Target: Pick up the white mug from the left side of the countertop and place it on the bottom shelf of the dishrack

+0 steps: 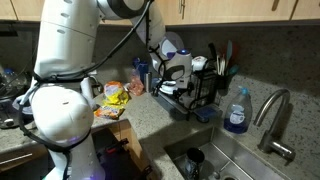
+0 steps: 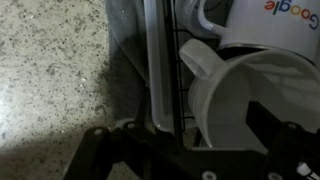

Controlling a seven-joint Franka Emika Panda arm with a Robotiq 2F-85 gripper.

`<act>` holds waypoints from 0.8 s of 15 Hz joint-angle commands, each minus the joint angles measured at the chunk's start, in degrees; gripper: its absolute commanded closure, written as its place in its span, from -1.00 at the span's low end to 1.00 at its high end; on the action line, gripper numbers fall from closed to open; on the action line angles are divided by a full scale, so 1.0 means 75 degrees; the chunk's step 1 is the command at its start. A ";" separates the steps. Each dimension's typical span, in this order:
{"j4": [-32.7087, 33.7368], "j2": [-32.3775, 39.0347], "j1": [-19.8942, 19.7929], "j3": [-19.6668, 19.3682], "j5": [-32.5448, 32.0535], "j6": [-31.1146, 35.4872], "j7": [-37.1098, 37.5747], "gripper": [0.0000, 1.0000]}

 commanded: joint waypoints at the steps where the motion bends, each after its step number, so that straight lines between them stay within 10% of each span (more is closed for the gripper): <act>1: -0.0799 -0.1001 -0.0226 0.0439 0.0682 0.0381 -0.0647 -1.00; 12: -0.2282 -0.2868 -0.0658 0.2015 0.3774 0.1825 -0.2707 -1.00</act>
